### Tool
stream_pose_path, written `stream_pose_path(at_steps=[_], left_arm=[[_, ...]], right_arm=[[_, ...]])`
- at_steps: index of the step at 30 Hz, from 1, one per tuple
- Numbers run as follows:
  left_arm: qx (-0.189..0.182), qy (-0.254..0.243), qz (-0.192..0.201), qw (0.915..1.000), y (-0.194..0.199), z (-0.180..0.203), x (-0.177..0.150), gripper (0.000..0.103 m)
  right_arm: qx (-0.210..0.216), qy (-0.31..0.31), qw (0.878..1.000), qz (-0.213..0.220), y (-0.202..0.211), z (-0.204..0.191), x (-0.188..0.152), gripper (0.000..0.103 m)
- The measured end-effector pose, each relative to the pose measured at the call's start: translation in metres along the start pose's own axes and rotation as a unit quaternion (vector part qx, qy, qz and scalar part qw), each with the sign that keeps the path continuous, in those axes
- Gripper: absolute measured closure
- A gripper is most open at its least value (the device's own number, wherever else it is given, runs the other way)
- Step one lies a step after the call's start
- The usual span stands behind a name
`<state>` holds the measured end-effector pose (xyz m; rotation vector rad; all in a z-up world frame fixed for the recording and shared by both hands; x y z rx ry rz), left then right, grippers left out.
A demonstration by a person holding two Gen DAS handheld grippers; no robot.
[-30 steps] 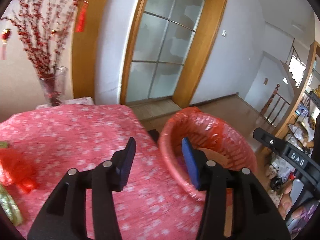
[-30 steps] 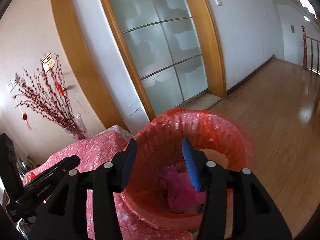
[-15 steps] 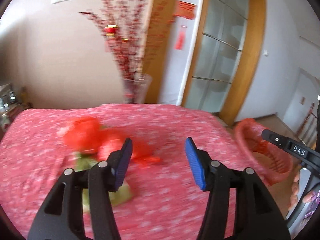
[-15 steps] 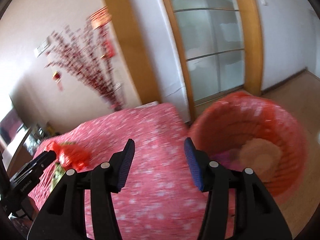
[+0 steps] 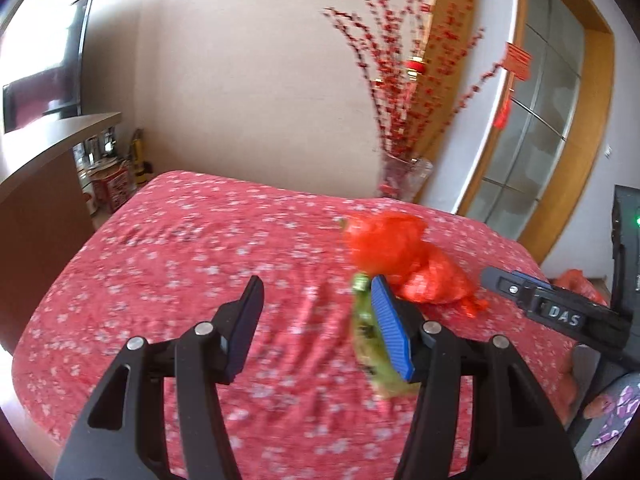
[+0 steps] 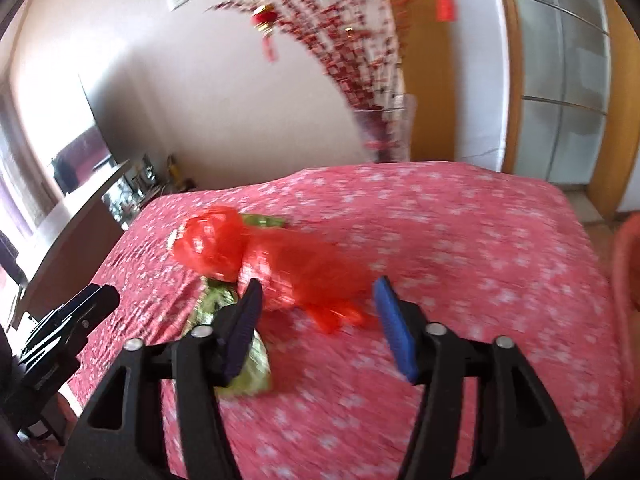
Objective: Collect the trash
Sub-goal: 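Grasp the green wrapper with the left gripper while the right grasps the red bag, then carry the green wrapper and red bag to the basket and open both grippers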
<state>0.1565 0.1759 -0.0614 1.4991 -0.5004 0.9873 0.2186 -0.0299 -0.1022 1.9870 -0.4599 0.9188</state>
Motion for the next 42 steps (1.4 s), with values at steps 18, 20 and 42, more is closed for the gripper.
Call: stream_pose_path(at_steps=[18,20,42], left_arm=[[-0.026,-0.002,-0.057,0.998,-0.04,0.008,0.001,0.047],[-0.035,-0.005,-0.066,0.9972,-0.045,0.016,0.002,0.047],[-0.032,-0.085,-0.122,0.9883,-0.1,0.1,0.0,0.091]], right_arm=[[-0.021,0.003,0.998,-0.055,-0.048,0.007,-0.001,0.077],[-0.031,-0.016,0.999,-0.042,-0.036,0.02,-0.001,0.078],[-0.081,-0.121,0.987,0.062,0.105,0.112,-0.022,0.078]])
Point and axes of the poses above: each gripper's, at about its wrist camera, not at the fingertips, and y roughly against the way its jaws point, z to its right, x to its top, the point moved 3 cm from there along -y, roughly the way its jaws point, and after that the axes turned 11 degrees about x, right-handed, at the moved point
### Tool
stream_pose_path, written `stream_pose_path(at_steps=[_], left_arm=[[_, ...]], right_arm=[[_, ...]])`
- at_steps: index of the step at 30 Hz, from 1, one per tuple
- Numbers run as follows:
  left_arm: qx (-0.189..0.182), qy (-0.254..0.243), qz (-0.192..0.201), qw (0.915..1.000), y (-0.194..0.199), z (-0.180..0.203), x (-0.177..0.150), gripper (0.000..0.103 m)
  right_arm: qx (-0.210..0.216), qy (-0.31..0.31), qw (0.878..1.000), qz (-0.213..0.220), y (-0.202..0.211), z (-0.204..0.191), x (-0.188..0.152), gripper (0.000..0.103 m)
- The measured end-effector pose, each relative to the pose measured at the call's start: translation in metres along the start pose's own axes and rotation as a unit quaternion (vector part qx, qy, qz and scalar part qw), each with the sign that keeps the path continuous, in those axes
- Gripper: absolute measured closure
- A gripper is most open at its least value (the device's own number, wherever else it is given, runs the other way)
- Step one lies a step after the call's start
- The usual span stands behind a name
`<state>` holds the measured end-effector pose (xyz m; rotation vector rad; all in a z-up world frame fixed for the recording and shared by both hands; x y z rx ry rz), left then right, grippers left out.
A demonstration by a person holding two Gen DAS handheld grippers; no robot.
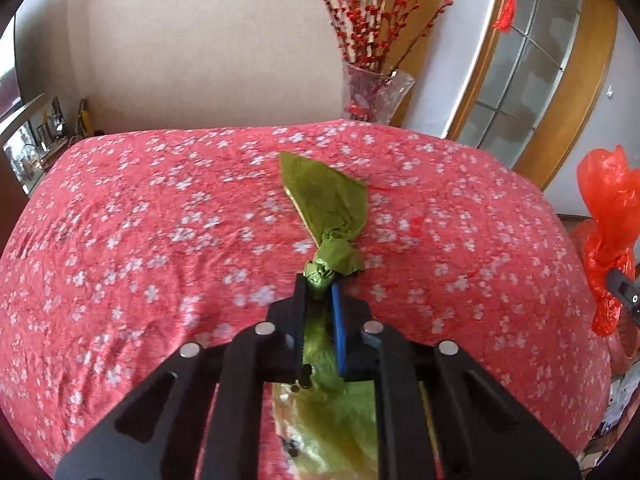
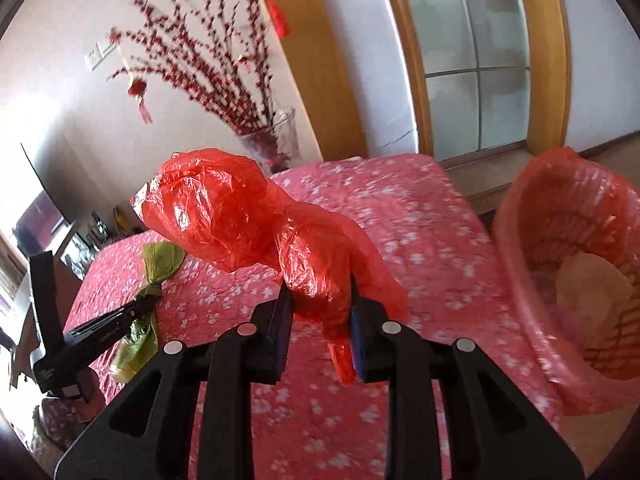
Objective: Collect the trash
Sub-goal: 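Carry the green wrapper and red bag to the basket and open both grippers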
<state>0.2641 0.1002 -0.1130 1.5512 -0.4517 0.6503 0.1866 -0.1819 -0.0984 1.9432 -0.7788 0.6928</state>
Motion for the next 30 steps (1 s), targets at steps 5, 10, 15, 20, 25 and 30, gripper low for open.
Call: stream_pose_path(at_steps=[5,10,15,20,25,30], left_arm=[[-0.03,-0.005,0.026,0.9992,0.018,0.024,0.008,0.092],[-0.072,-0.021,0.057,0.9955,0.046,0.064,0.019,0.092],[-0.126,-0.039,0.075,0.9884,0.074,0.112,0.025,0.092],[-0.176,-0.059,0.086,0.979,0.096,0.158,0.026,0.092],[-0.216,-0.079,0.091,0.9689,0.11,0.2,0.025,0.092],[-0.25,-0.1,0.094,0.9584,0.124,0.245,0.022,0.092]], right_arm=[[-0.009,-0.019,0.999,0.032,0.029,0.02,0.009,0.078],[-0.028,-0.044,0.996,0.069,0.064,0.046,0.018,0.078],[-0.054,-0.068,0.991,0.102,0.094,0.074,0.022,0.078],[-0.094,-0.087,0.983,0.131,0.12,0.1,0.021,0.078],[-0.141,-0.108,0.973,0.15,0.142,0.123,0.02,0.078],[-0.164,-0.129,0.966,0.155,0.152,0.14,0.018,0.078]])
Point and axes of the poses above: each gripper's, at about its wrist camera, not at the fingertips, and y roughly against the way its jaws point, z to its right, x to its top, the point moved 3 cm from there along -y, roughly the way its jaws point, and after that the axes turned 11 degrees about x, right-handed, at the moved point
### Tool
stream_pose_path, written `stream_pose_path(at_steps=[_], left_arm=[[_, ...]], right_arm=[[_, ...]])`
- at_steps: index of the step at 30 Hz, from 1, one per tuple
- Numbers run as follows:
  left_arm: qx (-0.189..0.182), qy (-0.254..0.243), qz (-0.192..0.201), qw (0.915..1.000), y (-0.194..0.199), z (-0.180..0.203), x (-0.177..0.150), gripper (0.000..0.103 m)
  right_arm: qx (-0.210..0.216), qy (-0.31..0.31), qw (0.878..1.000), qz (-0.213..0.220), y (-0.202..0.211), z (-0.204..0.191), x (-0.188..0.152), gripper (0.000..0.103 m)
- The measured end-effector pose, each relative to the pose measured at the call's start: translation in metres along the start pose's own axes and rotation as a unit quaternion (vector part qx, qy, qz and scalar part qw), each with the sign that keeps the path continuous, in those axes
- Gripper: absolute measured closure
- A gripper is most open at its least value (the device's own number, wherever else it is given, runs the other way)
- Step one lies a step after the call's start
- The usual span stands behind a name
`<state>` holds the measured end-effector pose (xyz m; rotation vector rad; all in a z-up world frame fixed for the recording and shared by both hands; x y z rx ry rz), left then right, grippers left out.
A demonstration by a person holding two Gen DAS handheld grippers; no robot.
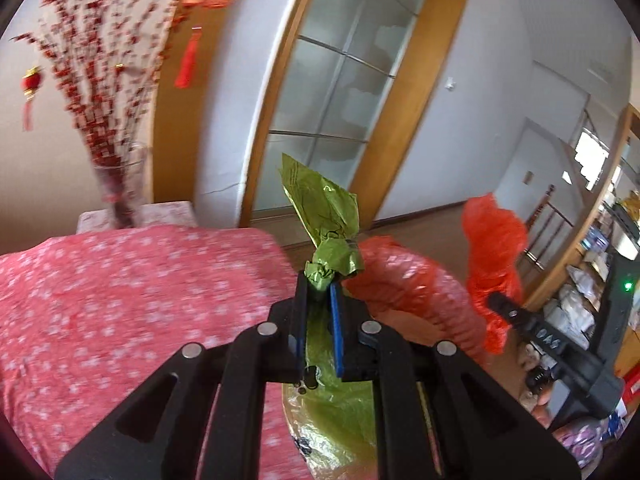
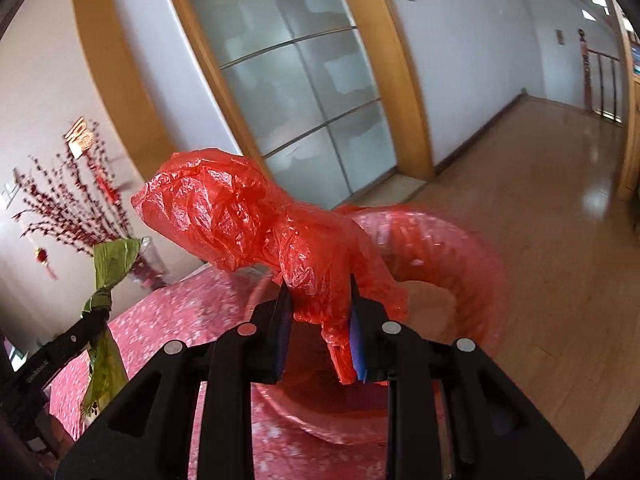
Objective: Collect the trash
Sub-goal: 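Carry the green wrapper and red bag to the basket and open both grippers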
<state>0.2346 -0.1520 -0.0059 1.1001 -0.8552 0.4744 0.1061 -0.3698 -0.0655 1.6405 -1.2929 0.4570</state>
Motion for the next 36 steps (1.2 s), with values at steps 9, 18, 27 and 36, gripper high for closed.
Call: stream_pose_path(at_steps=[9,18,27,36], left_arm=[[-0.035,-0.024,0.002,0.9991,-0.013,0.052,-0.002,0.091],[-0.048,-0.019,-0.015,0.9986,-0.045,0.082,-0.006,0.091],[-0.039,-0.012,-0.04,0.9984,-0.074,0.09,-0.019,0.065],[-0.002,-0.007,-0.006,1.0,-0.036,0.052,-0.031,0.042]], right_arm=[[-0.007,-0.026,1.0,0.011,0.004,0.022,0.003,0.078],[0.007,-0.069,0.997,0.014,-0.005,0.045,0.015,0.075],[0.003,-0.088,0.996,0.019,0.002,0.063,0.014,0.048],[-0.044,0.0,0.997,0.061,0.041,0.035,0.007,0.016]])
Point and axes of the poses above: each gripper's, at about its wrist camera, not at the fingertips, and y roughly against the way its jaws point, z to its right, x to its top, the point moved 3 cm from there along -y, roughly the way its jaws point, and after that the axes turned 11 degrees about x, right-handed, at the moved point
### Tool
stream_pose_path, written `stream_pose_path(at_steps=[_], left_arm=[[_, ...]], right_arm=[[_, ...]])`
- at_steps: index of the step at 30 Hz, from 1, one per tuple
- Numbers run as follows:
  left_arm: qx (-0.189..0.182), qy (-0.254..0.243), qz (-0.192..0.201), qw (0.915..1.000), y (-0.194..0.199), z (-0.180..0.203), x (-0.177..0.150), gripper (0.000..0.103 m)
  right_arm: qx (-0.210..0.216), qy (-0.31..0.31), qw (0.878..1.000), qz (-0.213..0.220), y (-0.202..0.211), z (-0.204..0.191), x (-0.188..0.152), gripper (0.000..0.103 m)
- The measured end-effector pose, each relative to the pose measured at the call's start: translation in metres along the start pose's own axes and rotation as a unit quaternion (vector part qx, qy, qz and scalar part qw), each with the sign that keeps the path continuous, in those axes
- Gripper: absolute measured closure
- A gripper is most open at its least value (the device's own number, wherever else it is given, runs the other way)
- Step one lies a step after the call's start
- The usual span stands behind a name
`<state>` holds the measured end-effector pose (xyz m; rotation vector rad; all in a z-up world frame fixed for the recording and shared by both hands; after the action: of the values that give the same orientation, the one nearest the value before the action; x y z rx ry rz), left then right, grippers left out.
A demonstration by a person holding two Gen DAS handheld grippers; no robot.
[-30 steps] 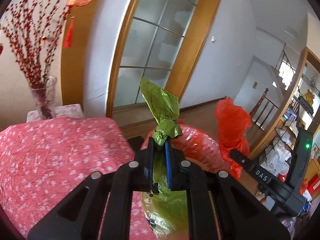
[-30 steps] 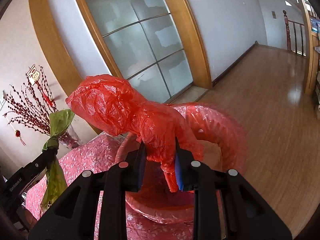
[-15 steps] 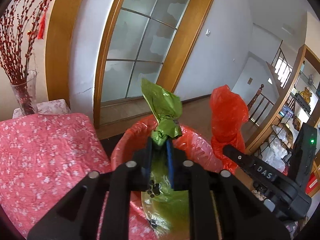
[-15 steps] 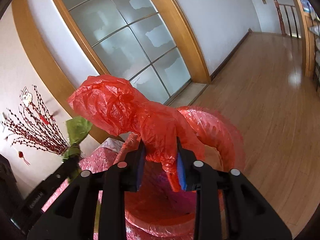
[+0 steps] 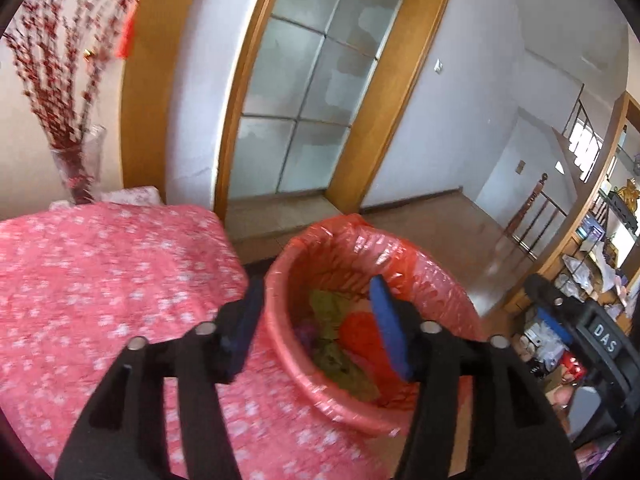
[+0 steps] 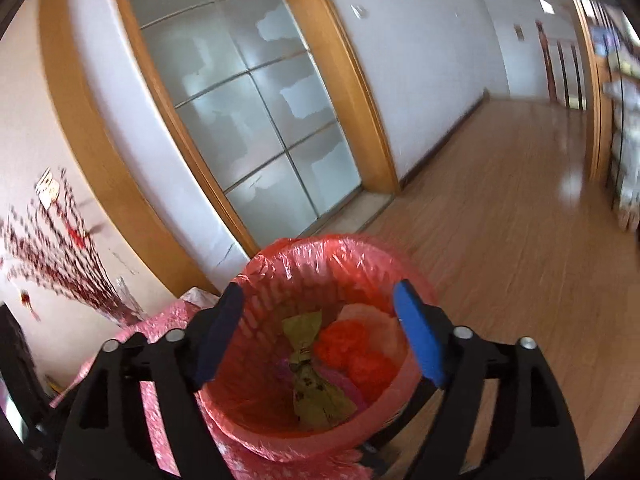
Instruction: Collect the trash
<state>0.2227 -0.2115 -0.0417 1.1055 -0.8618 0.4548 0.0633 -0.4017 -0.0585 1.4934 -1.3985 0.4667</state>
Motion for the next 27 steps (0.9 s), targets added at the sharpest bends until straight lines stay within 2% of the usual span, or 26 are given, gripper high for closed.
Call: stream_pose_path(at_steps=[1,4,7,10,16,19,23,27], left_arm=[[0.005,-0.001,0.009,0.9999,0.009,-0.004,-0.002,0.039],[0.026,-0.012,0.039,0.9988,0.04,-0.021,-0.009,0.028],[0.064,-0.022,0.071,0.9952,0.075,-0.039,-0.021,0.017],[0.106,-0.028,0.096,0.9893,0.105,-0.053,-0.034,0.012],[0.168,-0.011,0.117,0.9786,0.158,-0.083,-0.062,0.007],[0.198,-0.006,0.121,0.9726,0.181,-0.092,-0.077,0.007],[0.229,-0.003,0.126,0.9653,0.205,-0.101,-0.092,0.007],[0.265,-0.004,0.137,0.9545,0.225,-0.102,-0.101,0.007]], right_arm=[[-0.011,0.023,1.0,0.01,0.01,-0.011,-0.003,0.011],[-0.022,0.066,0.997,0.03,0.03,-0.035,-0.009,0.003],[-0.024,0.107,0.994,0.029,0.046,-0.06,-0.021,0.003],[-0.015,0.129,0.991,0.027,0.062,-0.077,-0.036,0.002],[0.003,0.158,0.987,0.016,0.084,-0.1,-0.066,0.002],[-0.017,0.187,0.982,0.029,0.099,-0.111,-0.08,0.002],[-0.022,0.205,0.978,0.036,0.112,-0.119,-0.089,0.002],[-0.029,0.217,0.975,0.042,0.122,-0.125,-0.098,0.002]])
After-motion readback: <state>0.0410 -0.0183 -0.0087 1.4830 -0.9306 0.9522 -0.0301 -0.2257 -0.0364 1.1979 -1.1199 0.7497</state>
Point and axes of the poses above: each gripper's, at about its wrist camera, not at the fingertips, and y roughly against the way its jaws point, z to its right, x to its top, the point moved 3 cm from there along -y, roughly the way its jaws point, and after that the axes turned 11 degrees about x, right-handed, at the moved point
